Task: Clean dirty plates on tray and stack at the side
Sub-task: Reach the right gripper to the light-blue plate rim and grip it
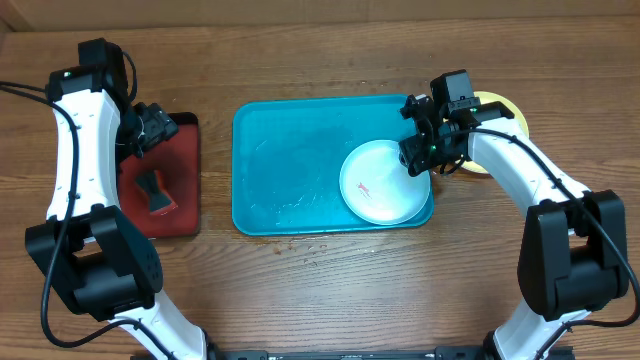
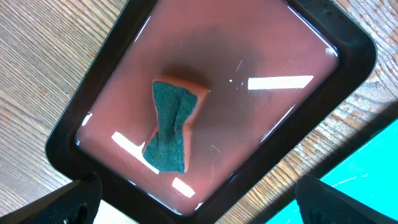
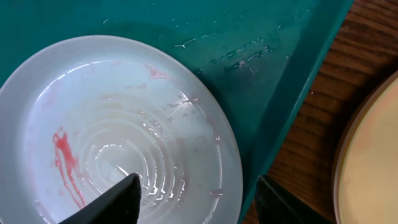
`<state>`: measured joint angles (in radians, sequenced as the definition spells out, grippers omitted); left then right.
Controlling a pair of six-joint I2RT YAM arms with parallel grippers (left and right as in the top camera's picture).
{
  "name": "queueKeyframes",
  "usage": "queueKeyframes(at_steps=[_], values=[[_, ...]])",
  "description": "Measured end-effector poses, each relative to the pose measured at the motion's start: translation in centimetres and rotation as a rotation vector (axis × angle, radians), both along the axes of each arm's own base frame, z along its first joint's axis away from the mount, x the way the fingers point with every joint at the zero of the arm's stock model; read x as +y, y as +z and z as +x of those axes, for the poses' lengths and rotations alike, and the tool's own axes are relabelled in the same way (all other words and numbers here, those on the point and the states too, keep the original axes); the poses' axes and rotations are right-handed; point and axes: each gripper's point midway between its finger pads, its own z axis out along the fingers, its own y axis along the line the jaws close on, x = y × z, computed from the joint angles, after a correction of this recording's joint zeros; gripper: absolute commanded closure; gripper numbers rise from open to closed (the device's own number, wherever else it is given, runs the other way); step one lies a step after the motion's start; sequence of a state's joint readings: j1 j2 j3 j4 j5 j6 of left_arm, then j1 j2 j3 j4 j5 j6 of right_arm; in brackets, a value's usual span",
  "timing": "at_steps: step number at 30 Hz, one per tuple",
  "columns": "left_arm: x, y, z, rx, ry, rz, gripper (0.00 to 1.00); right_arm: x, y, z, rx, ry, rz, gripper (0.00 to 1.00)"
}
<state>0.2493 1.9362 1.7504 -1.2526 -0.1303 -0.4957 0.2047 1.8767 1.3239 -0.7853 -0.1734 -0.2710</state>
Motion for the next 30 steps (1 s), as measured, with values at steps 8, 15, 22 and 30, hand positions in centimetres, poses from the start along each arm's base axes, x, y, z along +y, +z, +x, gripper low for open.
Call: queueKeyframes(at_steps=[8, 15, 22, 30], values=[[0.0, 0.0, 0.0, 0.0, 0.0, 0.0, 0.0, 0.1, -1.7, 0.9, 0.0, -0.005, -0.005, 0.4], [0.0, 0.0, 0.0, 0.0, 0.0, 0.0, 0.0, 1.0, -3.0, 1.3, -0.004, 0.014, -0.004, 0.41], [0.0, 0.0, 0.0, 0.0, 0.0, 0.0, 0.0, 2.2, -3.2, 0.0, 0.037, 0.029, -0.007, 0.53], [0.0, 0.0, 0.0, 0.0, 0.0, 0.0, 0.0, 5.5, -3.1, -2.0, 0.114, -0.023, 0.032, 0.35]])
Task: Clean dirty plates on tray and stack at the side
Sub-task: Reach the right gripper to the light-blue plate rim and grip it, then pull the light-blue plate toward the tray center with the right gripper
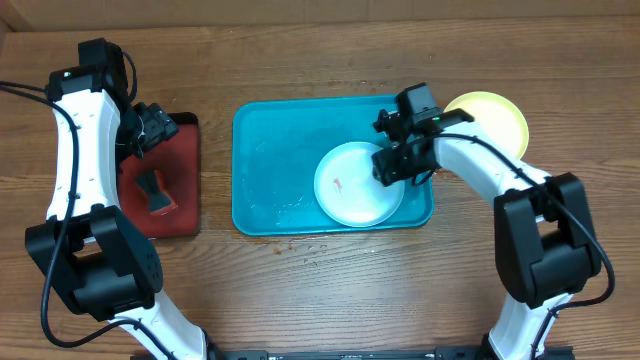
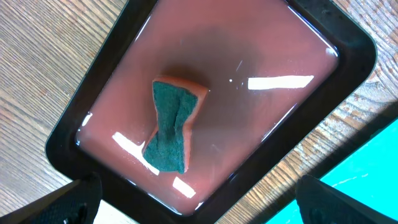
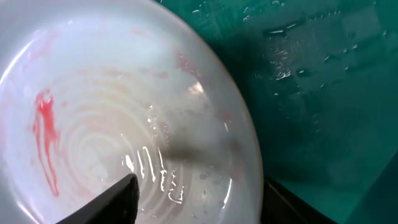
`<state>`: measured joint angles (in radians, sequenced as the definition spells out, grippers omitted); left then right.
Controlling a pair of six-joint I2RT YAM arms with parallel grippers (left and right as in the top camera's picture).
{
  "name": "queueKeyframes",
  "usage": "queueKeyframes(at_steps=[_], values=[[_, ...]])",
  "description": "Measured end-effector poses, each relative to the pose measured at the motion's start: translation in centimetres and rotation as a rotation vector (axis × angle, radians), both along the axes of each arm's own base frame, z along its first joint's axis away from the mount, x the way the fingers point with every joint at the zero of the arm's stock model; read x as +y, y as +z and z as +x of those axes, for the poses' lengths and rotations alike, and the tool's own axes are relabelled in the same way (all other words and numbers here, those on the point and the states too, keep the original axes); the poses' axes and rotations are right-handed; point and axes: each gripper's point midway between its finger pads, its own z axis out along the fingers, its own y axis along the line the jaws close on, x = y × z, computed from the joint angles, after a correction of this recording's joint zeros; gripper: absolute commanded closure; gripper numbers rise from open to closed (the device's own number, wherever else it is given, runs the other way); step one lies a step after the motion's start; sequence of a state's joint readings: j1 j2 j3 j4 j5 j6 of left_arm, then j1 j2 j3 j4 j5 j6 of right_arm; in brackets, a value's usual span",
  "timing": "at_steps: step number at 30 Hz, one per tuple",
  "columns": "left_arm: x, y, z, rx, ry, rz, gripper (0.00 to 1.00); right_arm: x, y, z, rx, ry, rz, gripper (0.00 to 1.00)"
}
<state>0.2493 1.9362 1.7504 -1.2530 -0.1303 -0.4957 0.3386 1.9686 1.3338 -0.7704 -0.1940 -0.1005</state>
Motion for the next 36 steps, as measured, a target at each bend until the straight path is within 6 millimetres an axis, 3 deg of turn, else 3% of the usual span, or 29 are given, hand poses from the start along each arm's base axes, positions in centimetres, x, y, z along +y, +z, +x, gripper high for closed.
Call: queueKeyframes(at_steps=[2, 3, 5, 11, 19, 24, 29, 32, 36], values=[[0.0, 0.0, 0.0, 0.0, 0.0, 0.0, 0.0, 0.3, 0.3, -0.2, 0.022, -0.059, -0.013, 0.28], [0.0, 0.0, 0.0, 0.0, 0.0, 0.0, 0.0, 0.4, 0.5, -0.3, 0.033, -0.087, -0.016, 0.05], [0.0, 0.0, 0.0, 0.0, 0.0, 0.0, 0.0, 0.0, 0.9, -0.3, 0.06, -0.176, -0.021, 0.0], [0.0, 0.0, 0.0, 0.0, 0.0, 0.0, 0.0, -1.0, 1.2, 0.0, 0.121, -0.412, -0.005, 0.0], [0.0, 0.0, 0.0, 0.0, 0.0, 0.0, 0.0, 0.3, 1.5, -0.5, 0.214, -0.559, 0.084, 0.0], [0.0, 0.0, 0.0, 0.0, 0.0, 0.0, 0.0, -2.4, 1.4, -2.3, 0.271, -0.81, -0.044, 0.0], [0.0, 0.0, 0.0, 0.0, 0.0, 0.0, 0.0, -6.7, 4.4, -4.8, 0.22, -1.073, -0.217, 0.0], [0.0, 0.0, 0.0, 0.0, 0.0, 0.0, 0.0, -7.2, 6.1, -5.0, 0.181, -1.154, -0.201, 0.0], [0.0, 0.0, 0.0, 0.0, 0.0, 0.0, 0.0, -6.5, 6.3, -5.1, 0.199, -1.182, -0.168, 0.04]])
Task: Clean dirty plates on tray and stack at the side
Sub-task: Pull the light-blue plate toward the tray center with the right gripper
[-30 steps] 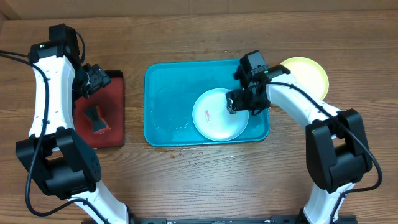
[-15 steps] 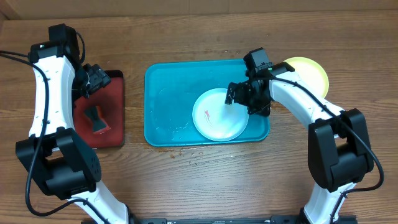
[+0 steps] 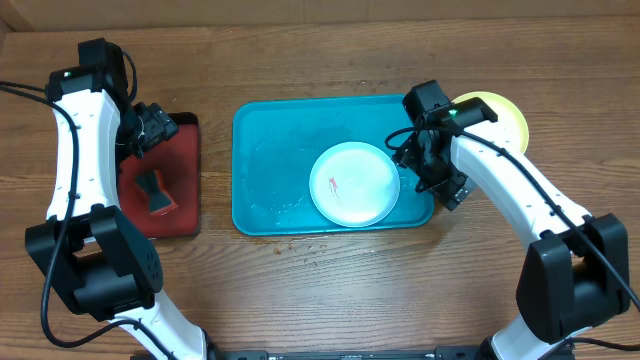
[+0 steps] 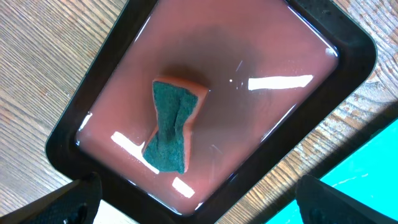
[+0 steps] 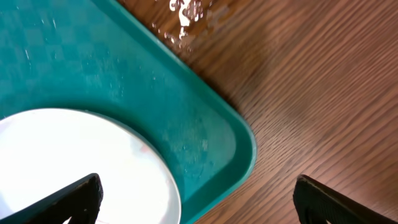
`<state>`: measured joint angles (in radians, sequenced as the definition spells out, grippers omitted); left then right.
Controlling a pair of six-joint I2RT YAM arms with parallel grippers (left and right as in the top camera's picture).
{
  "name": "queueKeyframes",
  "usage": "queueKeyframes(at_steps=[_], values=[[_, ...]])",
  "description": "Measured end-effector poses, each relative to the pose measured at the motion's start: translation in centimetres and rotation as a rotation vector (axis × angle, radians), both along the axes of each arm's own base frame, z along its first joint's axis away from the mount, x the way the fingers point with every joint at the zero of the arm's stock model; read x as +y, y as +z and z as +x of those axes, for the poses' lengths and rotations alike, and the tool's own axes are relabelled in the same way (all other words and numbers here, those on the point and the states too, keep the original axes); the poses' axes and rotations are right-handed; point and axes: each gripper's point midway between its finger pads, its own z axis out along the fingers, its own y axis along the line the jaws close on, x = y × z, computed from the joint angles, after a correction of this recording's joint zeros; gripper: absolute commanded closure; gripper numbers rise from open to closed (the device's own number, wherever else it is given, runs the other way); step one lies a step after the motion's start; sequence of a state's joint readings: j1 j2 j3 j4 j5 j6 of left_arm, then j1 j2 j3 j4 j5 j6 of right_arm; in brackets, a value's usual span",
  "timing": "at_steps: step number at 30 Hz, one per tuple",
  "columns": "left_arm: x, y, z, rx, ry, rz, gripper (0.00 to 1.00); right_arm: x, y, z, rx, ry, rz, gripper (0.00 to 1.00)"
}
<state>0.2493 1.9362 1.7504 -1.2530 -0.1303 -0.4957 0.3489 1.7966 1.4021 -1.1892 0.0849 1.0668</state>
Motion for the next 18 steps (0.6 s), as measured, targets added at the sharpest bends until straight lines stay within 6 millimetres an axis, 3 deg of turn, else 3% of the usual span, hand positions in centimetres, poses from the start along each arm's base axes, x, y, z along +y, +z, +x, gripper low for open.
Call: queueKeyframes(at_steps=[1, 4, 11, 18], values=[[0.0, 0.0, 0.0, 0.0, 0.0, 0.0, 0.0, 0.1, 0.0, -0.1, 0.003, -0.005, 0.005, 0.0], [0.0, 0.0, 0.0, 0.0, 0.0, 0.0, 0.0, 0.2, -0.4, -0.3, 0.012, -0.02, 0.016, 0.0], [0.0, 0.0, 0.0, 0.0, 0.0, 0.0, 0.0, -0.2, -2.7, -2.5, 0.077, -0.12, 0.012, 0.05], [0.0, 0.0, 0.0, 0.0, 0.0, 0.0, 0.0, 1.4, -3.7, -0.8, 0.003, -0.091, 0.087, 0.07]])
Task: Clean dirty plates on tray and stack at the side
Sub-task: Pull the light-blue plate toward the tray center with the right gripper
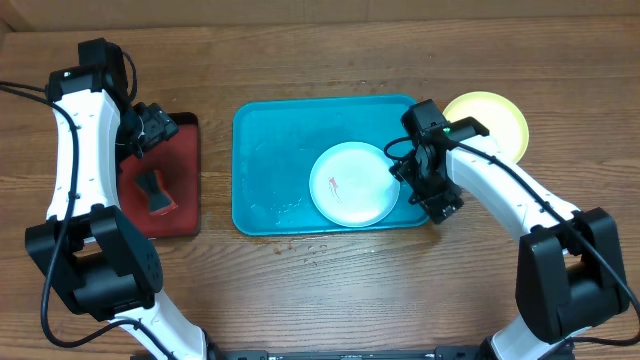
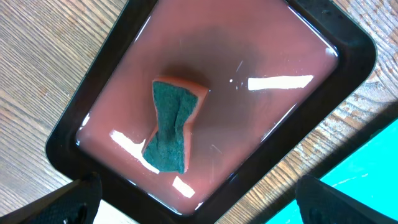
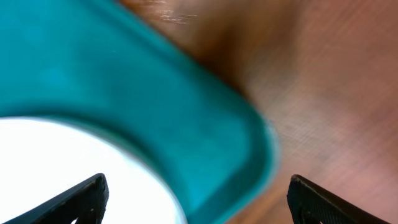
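Observation:
A white plate [image 1: 353, 184] with a red smear lies in the right half of the teal tray [image 1: 275, 150]; its blurred edge, the plate [image 3: 68, 168], fills the lower left of the right wrist view. My right gripper [image 1: 436, 200] [image 3: 199, 202] is open, straddling the tray's front right corner rim [image 3: 217, 143] beside the plate. A yellow plate [image 1: 492, 122] rests on the table right of the tray. A green-and-orange sponge [image 2: 173, 127] lies in a dark dish of reddish water [image 2: 261, 56]. Above it, my left gripper [image 1: 152, 128] [image 2: 199, 205] hangs open.
The sponge dish [image 1: 182, 205] sits on the wooden table left of the tray. Water droplets lie on the tray floor [image 1: 285, 205] and on the wood in front of it. My right arm crosses in front of the yellow plate.
My right gripper has shifted slightly left and lower toward the tray's front right corner, and its view is now blurred. The white plate, the sponge and my left arm have not moved.
The white plate lay at the tray's right front corner with my right fingers either side of its rim. A second later it lay further left, the gripper over its right edge. Then the gripper stood open off the plate at the tray's right rim, as now.

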`<state>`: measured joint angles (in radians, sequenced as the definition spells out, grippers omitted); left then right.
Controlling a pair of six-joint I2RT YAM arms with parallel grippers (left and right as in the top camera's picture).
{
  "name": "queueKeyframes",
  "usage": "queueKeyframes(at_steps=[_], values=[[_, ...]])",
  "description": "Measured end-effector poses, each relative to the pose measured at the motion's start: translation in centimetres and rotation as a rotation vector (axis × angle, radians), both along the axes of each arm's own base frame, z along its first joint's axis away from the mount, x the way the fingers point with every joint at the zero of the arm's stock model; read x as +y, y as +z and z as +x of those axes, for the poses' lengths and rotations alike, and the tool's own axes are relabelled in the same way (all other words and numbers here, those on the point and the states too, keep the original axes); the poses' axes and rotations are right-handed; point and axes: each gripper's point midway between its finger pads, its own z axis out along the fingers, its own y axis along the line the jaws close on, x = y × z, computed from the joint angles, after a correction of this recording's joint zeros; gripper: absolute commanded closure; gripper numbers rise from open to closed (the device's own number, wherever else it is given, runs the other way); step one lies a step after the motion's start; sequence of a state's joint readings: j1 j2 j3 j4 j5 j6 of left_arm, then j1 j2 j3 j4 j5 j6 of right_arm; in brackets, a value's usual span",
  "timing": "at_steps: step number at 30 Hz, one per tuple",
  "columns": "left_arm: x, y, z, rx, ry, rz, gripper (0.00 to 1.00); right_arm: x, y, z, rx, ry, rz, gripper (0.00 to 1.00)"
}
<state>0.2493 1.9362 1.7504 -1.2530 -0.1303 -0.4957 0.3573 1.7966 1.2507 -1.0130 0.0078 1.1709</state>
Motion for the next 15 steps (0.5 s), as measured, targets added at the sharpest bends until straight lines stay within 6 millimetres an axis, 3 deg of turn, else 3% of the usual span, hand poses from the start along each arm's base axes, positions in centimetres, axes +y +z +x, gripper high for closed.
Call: queueKeyframes(at_steps=[3, 9, 15], values=[[0.0, 0.0, 0.0, 0.0, 0.0, 0.0, 0.0, 1.2, 0.1, 0.7, -0.044, 0.084, 0.015, 0.1], [0.0, 0.0, 0.0, 0.0, 0.0, 0.0, 0.0, 2.9, 0.1, 0.2, -0.063, 0.163, -0.008, 0.12], [0.0, 0.0, 0.0, 0.0, 0.0, 0.0, 0.0, 3.8, -1.4, 0.1, -0.096, 0.148, 0.001, 0.25]])
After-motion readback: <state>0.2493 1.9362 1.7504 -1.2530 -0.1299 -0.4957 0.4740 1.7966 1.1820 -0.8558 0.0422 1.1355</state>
